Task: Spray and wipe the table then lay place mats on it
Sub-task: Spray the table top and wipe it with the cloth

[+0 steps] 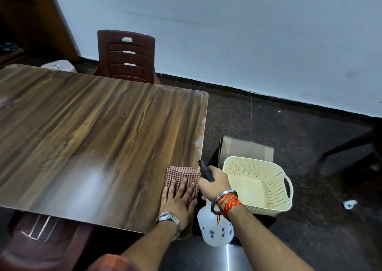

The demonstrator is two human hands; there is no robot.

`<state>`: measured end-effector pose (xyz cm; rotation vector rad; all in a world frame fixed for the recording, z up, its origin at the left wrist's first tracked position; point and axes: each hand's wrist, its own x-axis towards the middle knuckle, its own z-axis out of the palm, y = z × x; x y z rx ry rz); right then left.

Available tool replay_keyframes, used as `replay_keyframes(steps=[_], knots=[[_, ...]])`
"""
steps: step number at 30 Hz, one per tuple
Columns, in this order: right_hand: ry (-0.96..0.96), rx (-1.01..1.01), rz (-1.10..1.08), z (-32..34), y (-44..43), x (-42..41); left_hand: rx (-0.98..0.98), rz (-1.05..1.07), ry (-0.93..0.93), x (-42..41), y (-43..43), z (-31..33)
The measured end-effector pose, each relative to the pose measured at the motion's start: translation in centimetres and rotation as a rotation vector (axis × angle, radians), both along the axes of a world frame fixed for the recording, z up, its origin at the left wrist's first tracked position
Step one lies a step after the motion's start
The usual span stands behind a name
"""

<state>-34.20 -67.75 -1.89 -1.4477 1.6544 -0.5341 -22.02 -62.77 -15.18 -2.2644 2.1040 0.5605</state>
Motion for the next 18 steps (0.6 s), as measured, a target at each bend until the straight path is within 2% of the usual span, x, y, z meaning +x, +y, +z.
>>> replay_keyframes(steps=[8, 18], knots=[[-0.043, 0.012, -0.010, -1.3, -1.9, -3.8, 0.015, 0.129, 0.022, -1.9, -4.8, 0.7], [-0.034, 0.004, -0.055, -2.7, -9.5, -4.4, -0.013, 0.145, 0.028, -2.2, -18.5, 0.3]])
